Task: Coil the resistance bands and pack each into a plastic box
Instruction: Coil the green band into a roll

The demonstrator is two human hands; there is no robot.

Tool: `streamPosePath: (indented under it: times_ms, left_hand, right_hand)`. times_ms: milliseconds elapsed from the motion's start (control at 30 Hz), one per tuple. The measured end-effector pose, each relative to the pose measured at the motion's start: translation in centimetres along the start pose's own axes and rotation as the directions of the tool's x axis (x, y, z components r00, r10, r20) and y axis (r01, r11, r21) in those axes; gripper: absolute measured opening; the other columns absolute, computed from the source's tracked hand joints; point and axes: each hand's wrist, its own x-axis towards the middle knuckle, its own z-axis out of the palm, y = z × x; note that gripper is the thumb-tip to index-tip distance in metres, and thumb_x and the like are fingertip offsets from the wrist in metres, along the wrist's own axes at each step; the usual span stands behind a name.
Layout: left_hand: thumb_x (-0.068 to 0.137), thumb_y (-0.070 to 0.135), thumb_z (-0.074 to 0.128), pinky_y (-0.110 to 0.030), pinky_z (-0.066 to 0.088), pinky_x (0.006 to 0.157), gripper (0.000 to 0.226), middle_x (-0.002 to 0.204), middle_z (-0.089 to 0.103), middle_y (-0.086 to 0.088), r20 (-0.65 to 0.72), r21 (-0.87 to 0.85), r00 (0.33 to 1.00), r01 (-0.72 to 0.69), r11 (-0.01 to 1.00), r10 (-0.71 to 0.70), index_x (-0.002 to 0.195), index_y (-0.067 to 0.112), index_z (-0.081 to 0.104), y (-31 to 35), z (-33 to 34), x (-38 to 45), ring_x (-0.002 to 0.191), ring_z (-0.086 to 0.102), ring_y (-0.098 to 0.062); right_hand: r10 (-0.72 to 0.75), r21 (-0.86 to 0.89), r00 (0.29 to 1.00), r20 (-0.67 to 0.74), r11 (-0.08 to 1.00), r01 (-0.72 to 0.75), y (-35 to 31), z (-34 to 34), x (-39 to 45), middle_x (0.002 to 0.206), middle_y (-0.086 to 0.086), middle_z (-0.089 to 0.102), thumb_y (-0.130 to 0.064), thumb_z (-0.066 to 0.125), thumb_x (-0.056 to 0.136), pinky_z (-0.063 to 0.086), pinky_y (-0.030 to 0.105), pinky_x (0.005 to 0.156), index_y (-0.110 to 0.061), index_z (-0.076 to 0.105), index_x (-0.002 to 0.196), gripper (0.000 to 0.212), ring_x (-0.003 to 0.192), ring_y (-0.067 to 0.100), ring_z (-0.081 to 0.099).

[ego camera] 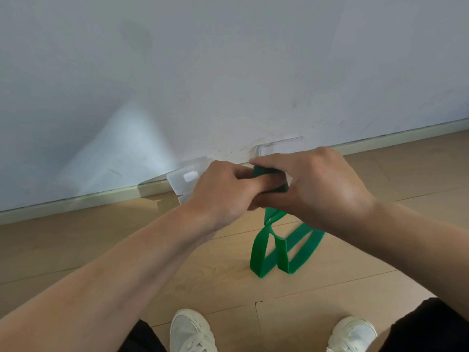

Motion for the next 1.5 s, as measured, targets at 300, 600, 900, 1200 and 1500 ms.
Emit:
streamPosePath:
  times_ms: [300,600,900,1200,1500]
  left_hand:
    - [0.082,0.031,0.062,-0.014,0.045,0.050,0.028,0.058,0.067,-0.008,0.321,-0.295,0.943,0.011,0.955,0.088,0.073,0.006,0.074,0.1,-1.9,-0.2,0.052,0.063,-0.011]
    - [0.076,0.053,0.077,-0.031,0.059,0.073,0.031,0.068,0.074,0.003,0.086,-0.102,0.995,-0.038,0.994,0.047,0.075,0.022,0.081,-0.3,0.5,-0.3,0.070,0.071,-0.010]
    - [0.086,0.040,0.061,-0.039,0.051,0.083,0.039,0.092,0.071,-0.016,0.278,-0.476,0.955,0.045,0.879,0.102,0.095,0.007,0.080,-0.8,-2.0,0.5,0.084,0.062,-0.029]
    - [0.100,0.054,0.037,-0.050,0.049,0.094,0.058,0.112,0.070,-0.025,0.332,-0.294,0.932,-0.043,0.955,0.144,0.122,0.011,0.070,-1.3,-2.1,0.4,0.095,0.063,-0.028]
    - [0.079,0.053,0.077,-0.021,0.049,0.066,0.018,0.060,0.065,0.015,0.108,0.008,0.986,-0.127,0.992,0.126,0.071,0.036,0.075,-0.4,-0.2,-0.2,0.060,0.060,-0.003]
  right_hand:
    - [0.073,0.404,0.978,0.198,0.903,-0.149,-0.2,-1.9,-0.2,0.102,-0.027,0.073,-0.046,0.092,0.055,0.040,-0.004,0.080,-0.038,0.069,0.125,0.074,0.101,-0.022,0.059]
    - [-0.015,0.186,0.998,0.056,0.983,0.004,0.0,-1.0,-0.1,0.070,-0.009,0.076,-0.028,0.082,0.073,0.050,0.022,0.067,-0.026,0.079,0.103,0.031,0.077,0.005,0.068]
    - [0.039,0.456,0.992,0.122,0.885,-0.090,0.6,-2.0,-0.6,0.103,-0.042,0.066,-0.050,0.086,0.058,0.040,-0.003,0.088,-0.051,0.067,0.116,0.061,0.107,-0.022,0.058]
    - [0.011,0.533,1.000,0.001,0.846,-0.010,0.4,-1.2,-0.9,0.085,-0.016,0.079,-0.040,0.088,0.065,0.048,0.007,0.083,-0.042,0.073,0.105,0.043,0.093,-0.005,0.071]
    - [0.049,0.078,0.997,0.062,0.995,-0.054,-0.3,-0.9,-0.6,0.065,-0.010,0.068,-0.045,0.071,0.078,0.049,0.027,0.058,-0.040,0.075,0.093,0.016,0.065,0.012,0.062]
